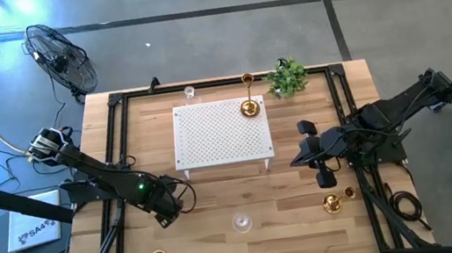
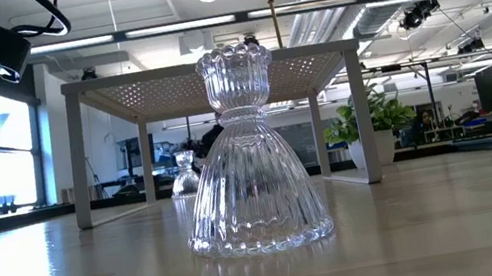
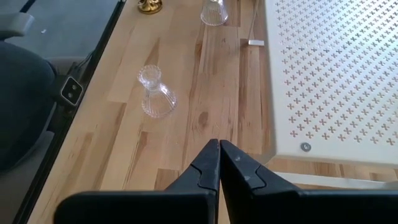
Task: Pick & Place candle stick holders
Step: Put the middle left transparent glass candle holder on the shelf
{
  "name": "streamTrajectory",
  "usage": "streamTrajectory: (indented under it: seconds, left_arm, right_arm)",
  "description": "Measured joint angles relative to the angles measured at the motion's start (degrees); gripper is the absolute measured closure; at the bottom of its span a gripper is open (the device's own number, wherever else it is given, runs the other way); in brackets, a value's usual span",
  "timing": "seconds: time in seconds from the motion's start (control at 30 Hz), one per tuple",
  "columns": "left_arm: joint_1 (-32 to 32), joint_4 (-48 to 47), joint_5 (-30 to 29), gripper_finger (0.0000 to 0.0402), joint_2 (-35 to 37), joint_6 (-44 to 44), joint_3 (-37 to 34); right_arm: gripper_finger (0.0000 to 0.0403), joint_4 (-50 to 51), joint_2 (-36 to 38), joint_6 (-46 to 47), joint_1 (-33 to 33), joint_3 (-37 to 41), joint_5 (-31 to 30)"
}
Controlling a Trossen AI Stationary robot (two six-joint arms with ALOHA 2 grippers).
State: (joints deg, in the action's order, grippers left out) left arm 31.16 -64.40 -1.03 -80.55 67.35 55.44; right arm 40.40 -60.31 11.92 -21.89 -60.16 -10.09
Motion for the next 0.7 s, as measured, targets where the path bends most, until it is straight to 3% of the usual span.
streamTrajectory:
  seconds: [0.7]
  left_arm:
    - [0.0,0.04,-0.21,0.0108,0.0,0.02,-0.02]
  right_arm:
    - [0.0394,-3.38,0.0,-0.04,0.02,0.01,-1.85]
